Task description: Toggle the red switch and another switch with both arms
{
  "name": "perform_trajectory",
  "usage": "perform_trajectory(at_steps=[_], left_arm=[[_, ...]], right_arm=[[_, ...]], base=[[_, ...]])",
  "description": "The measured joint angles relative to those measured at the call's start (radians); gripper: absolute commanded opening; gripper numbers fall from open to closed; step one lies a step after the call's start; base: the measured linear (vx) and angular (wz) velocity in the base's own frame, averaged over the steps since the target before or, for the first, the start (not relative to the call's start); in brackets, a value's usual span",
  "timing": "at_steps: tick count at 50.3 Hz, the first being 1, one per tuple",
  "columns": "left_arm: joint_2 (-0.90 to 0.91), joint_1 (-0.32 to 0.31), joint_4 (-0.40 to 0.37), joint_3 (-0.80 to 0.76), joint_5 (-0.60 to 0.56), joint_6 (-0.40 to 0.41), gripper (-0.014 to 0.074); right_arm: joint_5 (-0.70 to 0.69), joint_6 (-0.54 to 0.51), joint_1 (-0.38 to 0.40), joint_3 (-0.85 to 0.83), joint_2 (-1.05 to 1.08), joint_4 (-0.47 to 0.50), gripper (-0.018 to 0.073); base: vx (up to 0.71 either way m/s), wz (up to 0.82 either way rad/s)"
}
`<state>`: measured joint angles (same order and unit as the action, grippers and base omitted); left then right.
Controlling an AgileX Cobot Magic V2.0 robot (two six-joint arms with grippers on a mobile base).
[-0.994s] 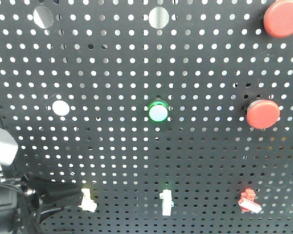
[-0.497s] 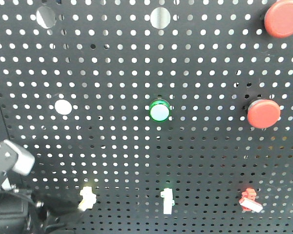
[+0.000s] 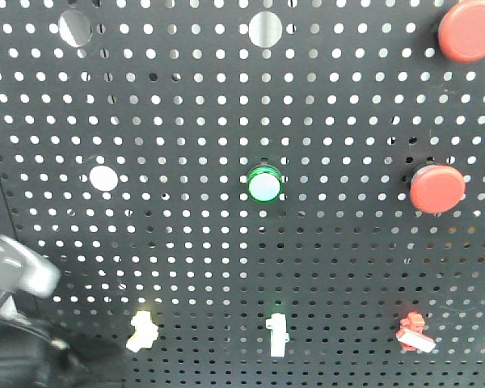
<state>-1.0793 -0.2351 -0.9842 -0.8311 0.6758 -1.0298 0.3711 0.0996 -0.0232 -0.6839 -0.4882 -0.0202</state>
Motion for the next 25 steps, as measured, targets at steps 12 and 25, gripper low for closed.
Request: perform_trajectory(at_steps=[12, 25], left_arm=[[0.183, 0.0, 0.0, 0.0, 0.021, 0.005, 0.0003], [0.324, 0.0, 0.001, 0.0, 0.029, 0.008, 0.0003]], right_arm=[[0.075, -0.181, 0.0, -0.004, -0.03, 0.23, -0.0006], [0.226, -0.791, 0.0, -0.004, -0.144, 0.834, -0.0006]], base=[[0.0, 0.0], [0.0, 0.0]])
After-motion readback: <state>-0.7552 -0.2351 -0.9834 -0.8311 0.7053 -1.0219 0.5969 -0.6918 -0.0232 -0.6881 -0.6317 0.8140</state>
